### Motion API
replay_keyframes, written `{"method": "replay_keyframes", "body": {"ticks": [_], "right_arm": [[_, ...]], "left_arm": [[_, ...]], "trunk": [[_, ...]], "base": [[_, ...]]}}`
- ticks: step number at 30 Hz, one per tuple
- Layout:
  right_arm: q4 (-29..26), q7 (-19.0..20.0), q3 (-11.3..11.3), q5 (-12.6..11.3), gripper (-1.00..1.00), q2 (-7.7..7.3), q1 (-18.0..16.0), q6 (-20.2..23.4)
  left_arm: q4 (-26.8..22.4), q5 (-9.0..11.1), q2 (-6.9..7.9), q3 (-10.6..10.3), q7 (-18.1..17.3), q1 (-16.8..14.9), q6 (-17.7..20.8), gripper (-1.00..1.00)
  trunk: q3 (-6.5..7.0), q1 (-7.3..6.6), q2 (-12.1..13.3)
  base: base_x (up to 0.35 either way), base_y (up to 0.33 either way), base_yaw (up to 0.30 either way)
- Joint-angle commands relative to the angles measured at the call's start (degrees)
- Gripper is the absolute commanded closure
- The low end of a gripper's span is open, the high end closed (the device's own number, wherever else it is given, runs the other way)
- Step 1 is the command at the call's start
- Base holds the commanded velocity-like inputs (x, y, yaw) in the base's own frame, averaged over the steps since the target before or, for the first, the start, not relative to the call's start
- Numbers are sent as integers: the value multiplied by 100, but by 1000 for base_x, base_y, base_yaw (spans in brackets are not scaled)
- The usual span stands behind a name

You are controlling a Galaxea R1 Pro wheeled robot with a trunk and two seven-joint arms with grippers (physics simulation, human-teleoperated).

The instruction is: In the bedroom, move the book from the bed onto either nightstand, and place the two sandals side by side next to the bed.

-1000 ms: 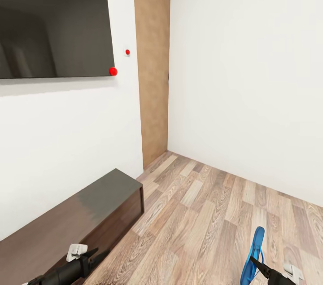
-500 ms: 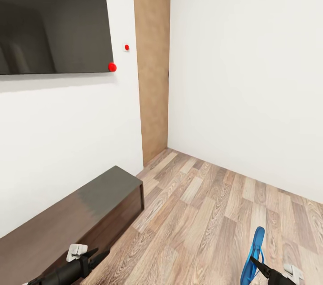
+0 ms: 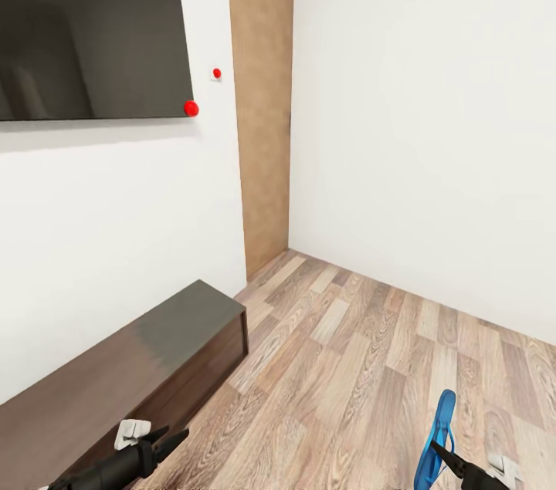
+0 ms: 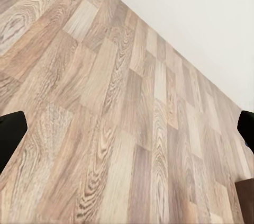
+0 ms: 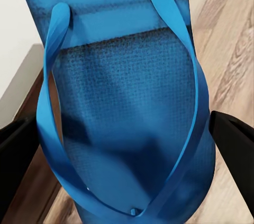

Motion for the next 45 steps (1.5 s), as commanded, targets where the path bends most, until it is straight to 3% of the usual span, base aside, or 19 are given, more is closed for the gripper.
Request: {"method": "replay_keyframes", "body": {"ticks": [1, 45], "right_arm": [[2, 32, -16, -34, 100, 1, -5, 58], [4, 32, -25, -34, 100, 1, -6, 58]], "left_arm": [[1, 31, 0, 4, -20, -2, 60, -100], [1, 31, 0, 4, -15, -1, 60, -100]], "trunk": [[-15, -1, -3], [-415, -1, -3]], "base": [[0, 0, 0], [0, 0, 0]]}}
